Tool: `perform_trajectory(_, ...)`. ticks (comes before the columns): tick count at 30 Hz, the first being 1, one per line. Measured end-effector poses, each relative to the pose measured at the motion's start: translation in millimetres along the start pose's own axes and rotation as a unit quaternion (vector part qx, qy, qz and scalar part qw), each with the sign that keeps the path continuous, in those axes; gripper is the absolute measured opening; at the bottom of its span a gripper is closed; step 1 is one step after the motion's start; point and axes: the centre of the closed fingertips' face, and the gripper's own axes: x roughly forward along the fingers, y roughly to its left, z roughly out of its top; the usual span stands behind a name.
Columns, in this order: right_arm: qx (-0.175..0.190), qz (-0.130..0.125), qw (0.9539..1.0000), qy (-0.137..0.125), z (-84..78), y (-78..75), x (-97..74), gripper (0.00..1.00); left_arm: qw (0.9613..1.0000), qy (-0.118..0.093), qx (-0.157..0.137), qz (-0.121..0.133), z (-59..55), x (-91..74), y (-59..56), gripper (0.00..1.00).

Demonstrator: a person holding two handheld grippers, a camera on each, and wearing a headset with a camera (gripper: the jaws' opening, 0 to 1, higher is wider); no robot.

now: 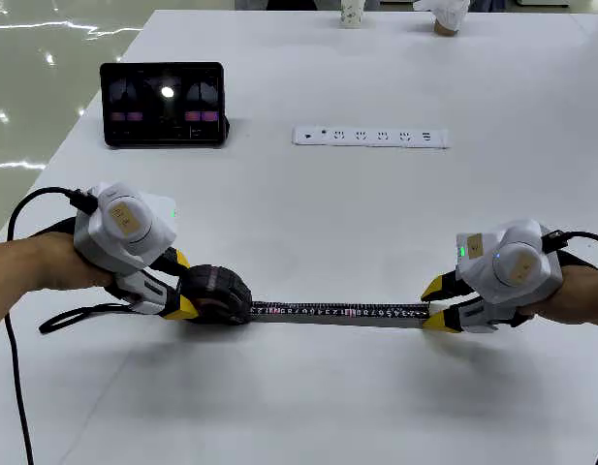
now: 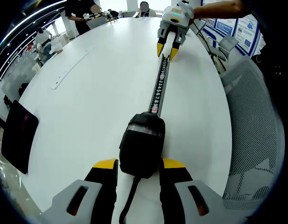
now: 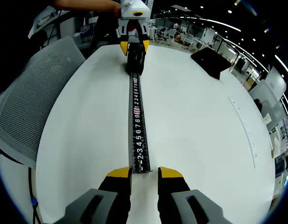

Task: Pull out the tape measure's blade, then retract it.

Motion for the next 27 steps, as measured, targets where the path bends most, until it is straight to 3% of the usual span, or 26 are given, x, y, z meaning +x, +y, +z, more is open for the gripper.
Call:
perform_trajectory(5,0.008,-0.007,0.9999,0.000,0.0,1.8,-5.3,0.24,0.9999,0.005,-0.009,0.006,-4.1,-4.0,-3.1,0.37)
perform_trajectory(13,0.033,-0.022,0.9992,0.000,-3.9,5.7,-12.4,0.37,0.9989,-0.005,-0.042,0.021,-5.1,-9.6,-10.2,0.49)
perform_trajectory(27,0.085,-0.056,0.9946,-0.018,-0.8,18.2,-27.2,0.57,0.9928,-0.047,-0.099,0.049,-1.4,-19.0,-24.1,0.71)
